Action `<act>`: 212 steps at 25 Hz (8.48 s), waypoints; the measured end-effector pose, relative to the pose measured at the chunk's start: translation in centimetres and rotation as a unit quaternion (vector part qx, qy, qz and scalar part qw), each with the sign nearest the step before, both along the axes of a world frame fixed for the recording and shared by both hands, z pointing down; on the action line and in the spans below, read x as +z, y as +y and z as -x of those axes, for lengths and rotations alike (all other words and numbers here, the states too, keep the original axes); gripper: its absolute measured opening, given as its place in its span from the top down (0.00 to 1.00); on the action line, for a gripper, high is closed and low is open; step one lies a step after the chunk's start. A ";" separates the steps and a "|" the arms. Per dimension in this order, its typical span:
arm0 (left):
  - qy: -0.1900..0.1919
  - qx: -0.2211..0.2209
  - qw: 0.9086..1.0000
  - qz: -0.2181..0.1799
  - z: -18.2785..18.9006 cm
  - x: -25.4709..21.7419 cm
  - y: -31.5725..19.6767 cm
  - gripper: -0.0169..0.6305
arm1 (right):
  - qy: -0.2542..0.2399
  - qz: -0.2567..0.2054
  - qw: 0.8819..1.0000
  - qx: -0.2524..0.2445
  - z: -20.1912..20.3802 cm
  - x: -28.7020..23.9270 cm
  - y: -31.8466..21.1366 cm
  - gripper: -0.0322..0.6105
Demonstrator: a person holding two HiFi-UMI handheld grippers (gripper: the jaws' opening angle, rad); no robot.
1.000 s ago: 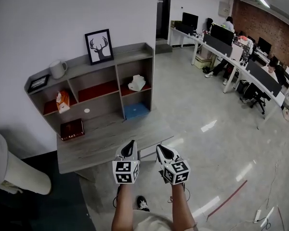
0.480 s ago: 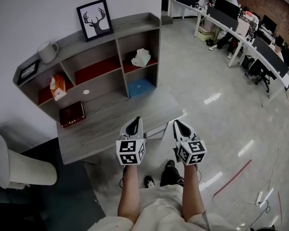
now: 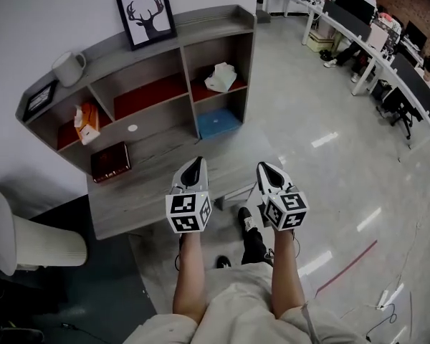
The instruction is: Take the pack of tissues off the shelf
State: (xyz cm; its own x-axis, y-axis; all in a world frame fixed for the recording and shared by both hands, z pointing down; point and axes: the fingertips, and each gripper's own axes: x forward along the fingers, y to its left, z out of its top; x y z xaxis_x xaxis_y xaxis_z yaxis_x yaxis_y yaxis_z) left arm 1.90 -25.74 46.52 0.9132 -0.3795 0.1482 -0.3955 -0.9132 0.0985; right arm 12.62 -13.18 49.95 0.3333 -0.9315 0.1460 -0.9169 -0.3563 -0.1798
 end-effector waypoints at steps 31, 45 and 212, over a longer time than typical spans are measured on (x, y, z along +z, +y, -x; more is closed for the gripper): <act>-0.043 -0.038 0.998 -0.026 -20.7 -0.7 -14.3 0.96 | -0.009 -0.009 0.993 -0.119 -18.2 -0.7 -23.3 0.92; -0.066 -0.101 0.993 -0.007 -22.7 2.4 -17.3 0.96 | 0.053 0.060 0.982 -0.171 -19.6 2.6 -29.8 0.69; -0.083 -0.336 0.932 0.106 0.3 12.3 5.4 0.96 | 0.071 0.128 0.879 -0.454 1.6 10.7 -7.0 0.89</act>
State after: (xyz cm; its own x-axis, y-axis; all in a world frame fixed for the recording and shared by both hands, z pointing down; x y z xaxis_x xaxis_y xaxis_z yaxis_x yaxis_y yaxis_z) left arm 1.56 -20.36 58.81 0.4373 -0.8036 0.4038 -0.8972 -0.4206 0.1347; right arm 11.07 -20.16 60.66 -0.4989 -0.7652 0.4068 -0.8506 0.5223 -0.0606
